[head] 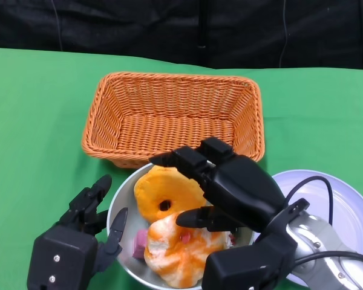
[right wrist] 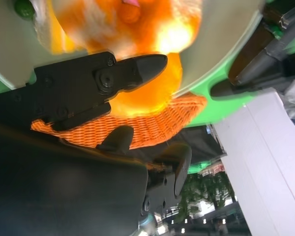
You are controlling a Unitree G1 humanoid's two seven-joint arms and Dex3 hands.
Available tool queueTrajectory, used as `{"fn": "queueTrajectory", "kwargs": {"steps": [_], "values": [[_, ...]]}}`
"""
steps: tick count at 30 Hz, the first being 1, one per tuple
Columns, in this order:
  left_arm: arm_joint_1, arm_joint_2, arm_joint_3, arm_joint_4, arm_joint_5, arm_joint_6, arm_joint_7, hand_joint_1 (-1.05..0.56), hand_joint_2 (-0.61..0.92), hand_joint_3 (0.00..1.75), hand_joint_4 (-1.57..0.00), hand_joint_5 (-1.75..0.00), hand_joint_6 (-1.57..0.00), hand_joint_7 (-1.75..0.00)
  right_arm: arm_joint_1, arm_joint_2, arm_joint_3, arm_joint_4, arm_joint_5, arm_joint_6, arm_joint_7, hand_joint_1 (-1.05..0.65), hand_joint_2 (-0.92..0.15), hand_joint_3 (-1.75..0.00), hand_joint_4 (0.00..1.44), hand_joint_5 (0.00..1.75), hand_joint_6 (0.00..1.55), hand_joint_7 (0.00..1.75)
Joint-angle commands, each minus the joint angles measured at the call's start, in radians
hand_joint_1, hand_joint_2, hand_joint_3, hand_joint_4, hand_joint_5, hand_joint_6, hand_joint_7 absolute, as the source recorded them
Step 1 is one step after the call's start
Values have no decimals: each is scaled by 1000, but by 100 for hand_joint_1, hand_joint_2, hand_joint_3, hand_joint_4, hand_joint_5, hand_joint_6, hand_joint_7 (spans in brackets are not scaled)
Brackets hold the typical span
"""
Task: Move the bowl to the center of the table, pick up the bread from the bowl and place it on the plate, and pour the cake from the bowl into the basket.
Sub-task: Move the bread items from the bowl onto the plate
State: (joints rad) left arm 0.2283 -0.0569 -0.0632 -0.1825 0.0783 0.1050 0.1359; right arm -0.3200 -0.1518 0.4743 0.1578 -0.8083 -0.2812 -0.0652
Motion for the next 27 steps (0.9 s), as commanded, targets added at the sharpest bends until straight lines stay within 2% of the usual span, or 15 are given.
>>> {"fn": "queueTrajectory", "kwargs": {"steps": [1, 18, 22, 27], "values": [[19, -8, 2, -10, 18, -38, 21, -51, 92, 54, -24, -81, -47, -6, -37, -22, 12, 72, -40, -15, -74, -50, -92, -12, 6, 89, 18, 42], [31, -13, 11, -17, 23, -55, 15, -49, 92, 54, -24, -84, -49, -6, -34, -31, 28, 74, -21, -15, -97, -47, -92, -12, 7, 91, 22, 37], [28, -15, 12, 0, 23, -70, 16, -50, 92, 53, -24, -85, -50, -6, -47, -11, 28, 137, -17, -35, -167, -47, -92, -10, 12, 91, 28, 37], [28, -16, 13, 3, 23, -73, 16, -50, 92, 53, -24, -86, -50, -6, -54, -10, 32, 155, -15, -44, -187, -46, -92, -10, 13, 90, 29, 36]]}}
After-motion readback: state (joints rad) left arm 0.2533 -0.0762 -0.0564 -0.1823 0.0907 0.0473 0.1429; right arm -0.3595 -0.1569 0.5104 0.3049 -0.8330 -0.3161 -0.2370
